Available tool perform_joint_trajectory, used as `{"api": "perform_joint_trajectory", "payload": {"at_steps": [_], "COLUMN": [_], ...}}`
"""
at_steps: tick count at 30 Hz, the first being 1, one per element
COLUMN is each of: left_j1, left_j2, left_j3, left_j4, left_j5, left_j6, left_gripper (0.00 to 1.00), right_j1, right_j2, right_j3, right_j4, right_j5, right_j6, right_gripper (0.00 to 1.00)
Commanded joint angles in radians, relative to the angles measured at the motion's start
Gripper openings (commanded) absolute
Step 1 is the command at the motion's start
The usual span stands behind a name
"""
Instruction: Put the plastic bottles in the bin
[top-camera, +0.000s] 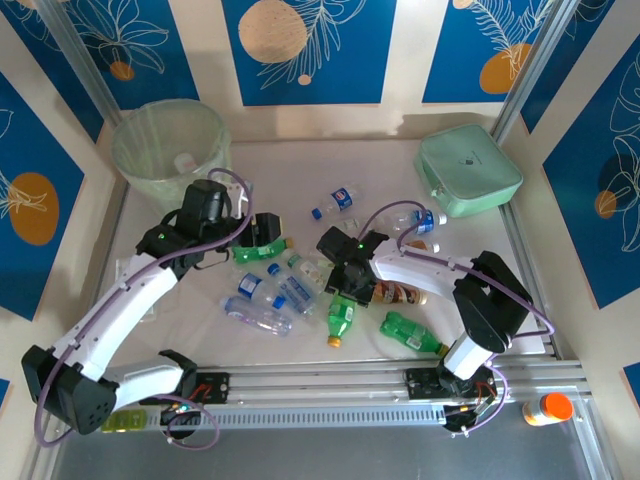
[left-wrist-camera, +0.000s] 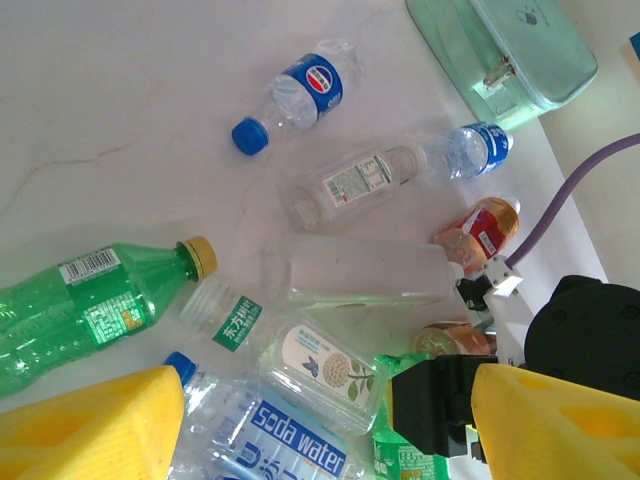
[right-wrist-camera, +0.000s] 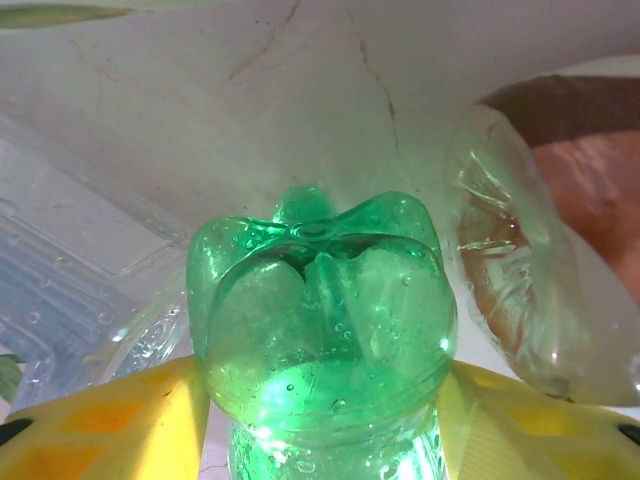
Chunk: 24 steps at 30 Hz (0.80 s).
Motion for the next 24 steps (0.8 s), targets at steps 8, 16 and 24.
{"api": "perform_joint_trajectory", "payload": {"at_steps": [8, 16, 24], "left_j1": [0.011, 0.004, -0.094], "left_j2": [-0.003, -0.024, -0.051], "left_j3": [-0.029, -0.075, -0.119], "left_j4": [0.063, 0.153, 0.253], "left_j5": [0.096, 0.166, 0.276], "left_j6": [0.008, -0.021, -0.034], "left_gripper": [0.77, 0.78, 0.89], "right_j1": [0.034, 0.040, -0.007], "right_j2": [-0.064, -0.276, -0.449], "right_j3": [0.011, -0.025, 0.013], "right_j4": [-0.047, -0.004, 0.033], "right_j5": [0.068, 0.059, 0.057], "right_j6": [-0.078, -0.111, -0.163], "right_gripper": [0.51, 0.51, 0.51]}}
